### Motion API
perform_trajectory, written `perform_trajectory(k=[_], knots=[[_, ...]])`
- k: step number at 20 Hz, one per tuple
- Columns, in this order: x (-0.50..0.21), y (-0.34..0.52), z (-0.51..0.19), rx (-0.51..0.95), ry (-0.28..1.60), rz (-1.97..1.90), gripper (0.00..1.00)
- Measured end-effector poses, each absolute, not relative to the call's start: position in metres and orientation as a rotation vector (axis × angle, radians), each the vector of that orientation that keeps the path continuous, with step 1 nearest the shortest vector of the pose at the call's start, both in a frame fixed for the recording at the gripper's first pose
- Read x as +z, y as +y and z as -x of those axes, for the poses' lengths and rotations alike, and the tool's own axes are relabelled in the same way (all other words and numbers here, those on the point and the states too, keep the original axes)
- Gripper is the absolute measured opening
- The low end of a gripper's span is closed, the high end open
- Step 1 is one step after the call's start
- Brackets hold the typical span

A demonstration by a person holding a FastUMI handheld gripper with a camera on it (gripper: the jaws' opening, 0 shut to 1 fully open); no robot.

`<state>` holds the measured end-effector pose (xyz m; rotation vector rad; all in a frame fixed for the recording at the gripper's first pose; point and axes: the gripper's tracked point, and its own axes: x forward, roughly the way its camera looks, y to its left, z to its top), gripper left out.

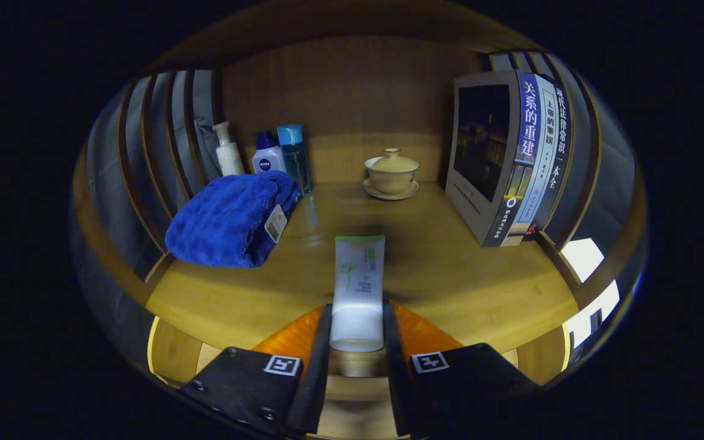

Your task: Pull open the drawer, take out the items inside it, and place them on the countertop above the cabinet.

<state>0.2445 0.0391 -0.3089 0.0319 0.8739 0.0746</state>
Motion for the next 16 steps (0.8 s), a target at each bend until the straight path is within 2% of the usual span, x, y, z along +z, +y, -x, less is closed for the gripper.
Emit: perform_trajectory(k=[8, 11, 16], knots=[[-0.281, 0.037, -0.25, 0.054, 0.789, -0.072, 1.0], [-0.235, 0.037, -0.256, 0.07, 0.631, -0.081, 1.0], [-0.145, 0.046, -0.227, 0.107, 0.445, -0.141, 0.99]])
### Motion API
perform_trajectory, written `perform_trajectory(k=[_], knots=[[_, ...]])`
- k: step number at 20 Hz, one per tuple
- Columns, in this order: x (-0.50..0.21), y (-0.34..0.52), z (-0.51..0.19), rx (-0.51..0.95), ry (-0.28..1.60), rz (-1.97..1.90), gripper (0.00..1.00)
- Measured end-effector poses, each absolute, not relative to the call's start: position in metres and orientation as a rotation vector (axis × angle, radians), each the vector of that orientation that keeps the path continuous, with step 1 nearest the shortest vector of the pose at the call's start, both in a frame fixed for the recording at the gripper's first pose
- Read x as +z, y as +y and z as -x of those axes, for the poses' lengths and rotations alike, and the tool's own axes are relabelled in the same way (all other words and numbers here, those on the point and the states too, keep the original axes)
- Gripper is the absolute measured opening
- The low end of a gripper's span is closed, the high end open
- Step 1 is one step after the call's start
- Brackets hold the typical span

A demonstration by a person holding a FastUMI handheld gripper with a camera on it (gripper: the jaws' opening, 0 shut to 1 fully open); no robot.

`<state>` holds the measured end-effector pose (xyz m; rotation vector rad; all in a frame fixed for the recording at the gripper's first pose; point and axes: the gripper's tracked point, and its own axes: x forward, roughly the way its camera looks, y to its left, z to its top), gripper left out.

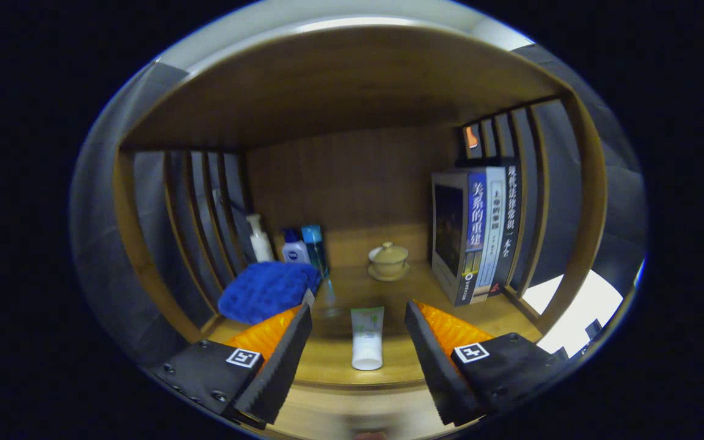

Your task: Pull open the drawer, take out the items inside it, and place them on the countertop above the cabinet.

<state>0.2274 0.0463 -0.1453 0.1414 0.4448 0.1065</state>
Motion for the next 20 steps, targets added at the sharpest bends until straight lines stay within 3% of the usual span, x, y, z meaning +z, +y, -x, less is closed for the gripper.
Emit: perform_trajectory(k=[8, 20], knots=[[-0.079, 0.063, -0.137, 0.153, 0.239, 0.011, 0.97], [-0.151, 0.099, 0.0, 0.178, 0.16, 0.056, 0.97]])
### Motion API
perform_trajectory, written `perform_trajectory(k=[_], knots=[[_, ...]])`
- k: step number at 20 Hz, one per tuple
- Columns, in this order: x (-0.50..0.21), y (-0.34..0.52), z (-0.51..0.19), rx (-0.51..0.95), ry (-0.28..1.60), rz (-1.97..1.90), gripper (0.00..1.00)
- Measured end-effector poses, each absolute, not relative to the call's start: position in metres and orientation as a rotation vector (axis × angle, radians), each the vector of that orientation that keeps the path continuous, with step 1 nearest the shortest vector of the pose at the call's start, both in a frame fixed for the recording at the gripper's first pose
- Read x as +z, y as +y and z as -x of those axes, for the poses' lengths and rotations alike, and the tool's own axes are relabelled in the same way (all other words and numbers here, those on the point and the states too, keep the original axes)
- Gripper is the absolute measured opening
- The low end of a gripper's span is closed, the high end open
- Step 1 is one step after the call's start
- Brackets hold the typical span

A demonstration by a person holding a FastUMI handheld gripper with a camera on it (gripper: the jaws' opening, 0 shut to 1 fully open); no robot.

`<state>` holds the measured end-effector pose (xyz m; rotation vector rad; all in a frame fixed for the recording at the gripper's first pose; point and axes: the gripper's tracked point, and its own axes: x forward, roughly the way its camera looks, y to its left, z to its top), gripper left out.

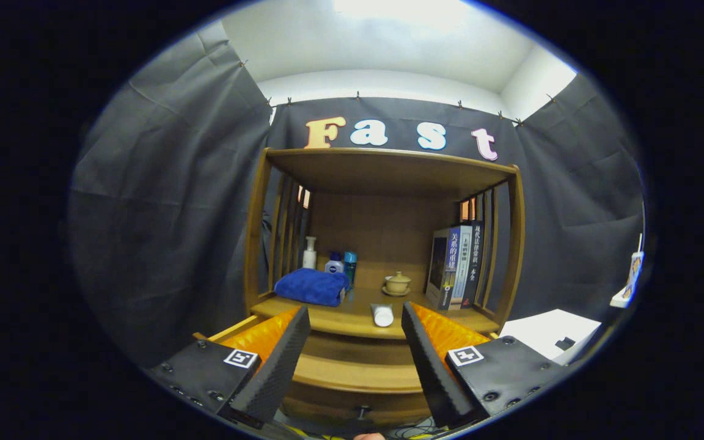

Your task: Pull open the drawer, take out the items inside it, and place them on the countertop above the cabinet.

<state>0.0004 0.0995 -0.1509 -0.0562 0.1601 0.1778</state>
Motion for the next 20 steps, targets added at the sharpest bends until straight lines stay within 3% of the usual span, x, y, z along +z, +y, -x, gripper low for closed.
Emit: perform_trajectory(k=[12, 20], knots=[[-0.286, 0.065, 0.027, 0.021, 0.339, 0.022, 0.97], [-0.315, 0.068, 0.01, 0.005, 0.4, 0.016, 0.97]])
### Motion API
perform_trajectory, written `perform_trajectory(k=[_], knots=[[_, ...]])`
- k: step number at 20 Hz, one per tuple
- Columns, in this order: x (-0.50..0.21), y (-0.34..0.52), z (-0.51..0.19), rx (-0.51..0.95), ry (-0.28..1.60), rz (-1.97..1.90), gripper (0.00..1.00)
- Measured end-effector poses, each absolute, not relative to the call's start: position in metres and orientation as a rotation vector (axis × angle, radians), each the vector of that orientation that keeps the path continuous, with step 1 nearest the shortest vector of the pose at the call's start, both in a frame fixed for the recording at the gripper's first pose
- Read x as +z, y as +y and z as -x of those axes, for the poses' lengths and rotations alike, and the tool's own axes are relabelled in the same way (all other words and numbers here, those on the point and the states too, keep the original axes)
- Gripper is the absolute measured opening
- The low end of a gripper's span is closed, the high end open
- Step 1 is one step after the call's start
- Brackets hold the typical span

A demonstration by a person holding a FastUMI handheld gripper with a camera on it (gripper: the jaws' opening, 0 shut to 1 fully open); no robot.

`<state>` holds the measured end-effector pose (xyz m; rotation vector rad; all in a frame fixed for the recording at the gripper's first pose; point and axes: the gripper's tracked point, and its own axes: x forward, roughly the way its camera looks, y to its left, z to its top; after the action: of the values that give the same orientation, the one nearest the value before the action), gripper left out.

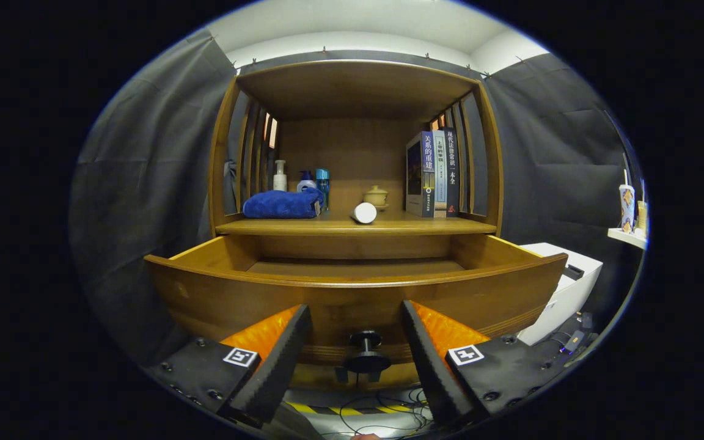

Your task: Pull open the drawer, take out the items inside it, and place them on the countertop above the cabinet.

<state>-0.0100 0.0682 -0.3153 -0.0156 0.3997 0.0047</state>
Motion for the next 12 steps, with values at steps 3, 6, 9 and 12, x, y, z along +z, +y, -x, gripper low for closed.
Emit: perform_trajectory(k=[3, 6, 9, 12], knots=[[-0.311, 0.068, 0.011, 0.01, 0.386, 0.025, 0.97], [-0.31, 0.066, 0.002, 0.02, 0.39, 0.01, 0.98], [-0.312, 0.065, -0.019, 0.026, 0.397, -0.002, 0.98], [-0.314, 0.067, -0.036, 0.023, 0.414, -0.032, 0.98]])
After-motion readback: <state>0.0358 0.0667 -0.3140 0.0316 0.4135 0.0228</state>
